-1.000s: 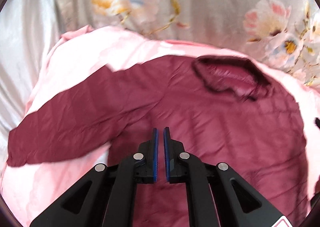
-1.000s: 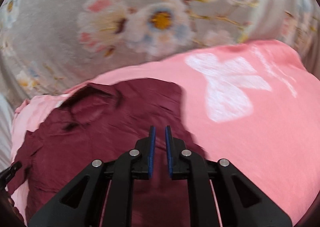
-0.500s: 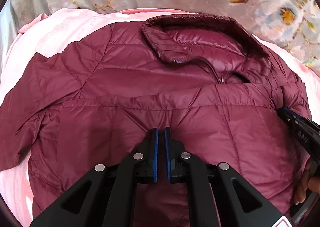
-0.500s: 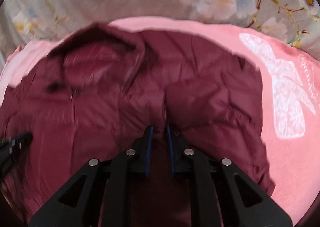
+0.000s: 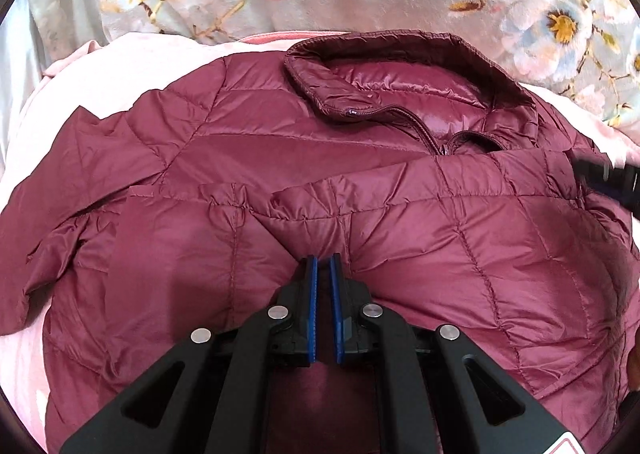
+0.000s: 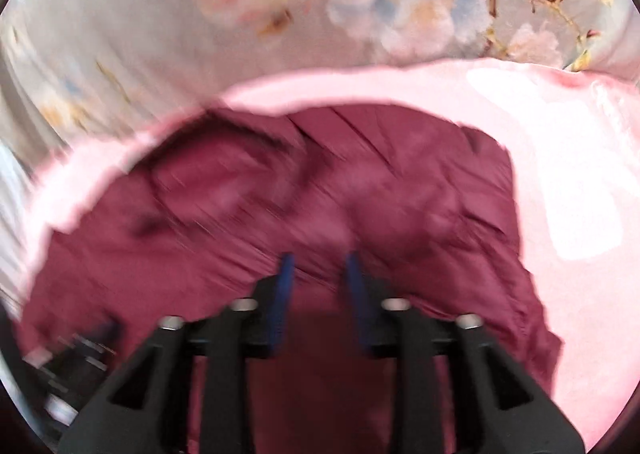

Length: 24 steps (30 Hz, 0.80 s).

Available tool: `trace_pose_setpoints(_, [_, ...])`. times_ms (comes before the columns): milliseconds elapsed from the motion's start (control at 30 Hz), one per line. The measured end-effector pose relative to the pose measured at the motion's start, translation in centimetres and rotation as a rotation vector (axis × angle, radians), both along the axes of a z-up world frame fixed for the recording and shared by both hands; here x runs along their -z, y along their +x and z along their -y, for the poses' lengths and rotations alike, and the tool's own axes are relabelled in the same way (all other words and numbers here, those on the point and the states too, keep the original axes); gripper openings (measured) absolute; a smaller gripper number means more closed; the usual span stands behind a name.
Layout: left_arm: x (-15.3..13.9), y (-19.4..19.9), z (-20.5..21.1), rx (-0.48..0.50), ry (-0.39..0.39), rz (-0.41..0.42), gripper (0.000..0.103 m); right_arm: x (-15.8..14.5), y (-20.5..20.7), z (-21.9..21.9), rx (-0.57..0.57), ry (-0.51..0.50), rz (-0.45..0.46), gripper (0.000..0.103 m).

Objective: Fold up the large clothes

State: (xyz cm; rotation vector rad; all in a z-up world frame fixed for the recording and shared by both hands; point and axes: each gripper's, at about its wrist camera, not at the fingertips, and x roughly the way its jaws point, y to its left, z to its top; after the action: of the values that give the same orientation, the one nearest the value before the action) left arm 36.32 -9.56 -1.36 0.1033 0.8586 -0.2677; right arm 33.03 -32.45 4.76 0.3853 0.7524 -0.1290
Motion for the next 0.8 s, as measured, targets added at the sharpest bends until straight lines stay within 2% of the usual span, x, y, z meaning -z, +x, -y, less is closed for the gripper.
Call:
trace_pose_setpoints(67, [0.0,0.0,-0.1,0.000,-0.005,-0.001,0.008,-0.2,1.9,-0.7,-0.018,-0.001,-0.003,0.046])
trace_pose_setpoints(133, [0.0,-0.1,-0.2,-0.001,-0.008,0.000,0.008,0.6,3.9,-0.8,0.001,-0.008,-0.048,0.050])
trace_pose_setpoints(233, [0.0,-0.1,-0.2,-0.002,-0.015,0.000,0.008,2.5,5.8,0.2,0.045,0.089,-0.104,0.051])
trace_pose_setpoints(267, [0.0,-0.1,-0.2,-0.003,-0.019,-0.001,0.008,2.6,5.9,0.1,0.042,0.094,-0.100,0.048])
trace_pose_setpoints(300, [0.0,-0.1,-0.3,-0.003,-0.021,-0.002,0.008,2.4,6.2,-0.3,0.015,0.089,-0.096,0.040])
trace_pose_setpoints(333, [0.0,-0.1,-0.3,-0.004,-0.024,-0.003,0.008,2.2,6.6,-0.7,-0.018,0.092,-0.101,0.016])
trace_pose_setpoints(433, [0.0,-0.1,-0.3,-0.005,-0.027,-0.003,0.008,0.4,6.6,-2.1,-0.042,0.048,-0.051,0.007])
trace_pose_setpoints(533, [-0.1,-0.1,-0.4,-0.005,-0.031,-0.005,0.009,-1.4,5.5,-2.1,-0.036,0.068,0.036,0.006])
trace_pose_setpoints(567, [-0.1,-0.1,-0.4,-0.005,-0.032,-0.005,0.009,-1.6,5.2,-2.1,-0.031,0.043,0.043,0.006])
trace_pose_setpoints(700, [-0.1,-0.2,-0.4,-0.006,-0.030,-0.005,0.009,1.3,6.0,-2.9,-0.035,-0.157,-0.084,0.007])
trace_pose_setpoints(800, [-0.1,-0.1,-0.3,-0.006,-0.023,-0.004,0.009,1.9,5.8,-2.3,-0.036,-0.128,-0.080,0.011])
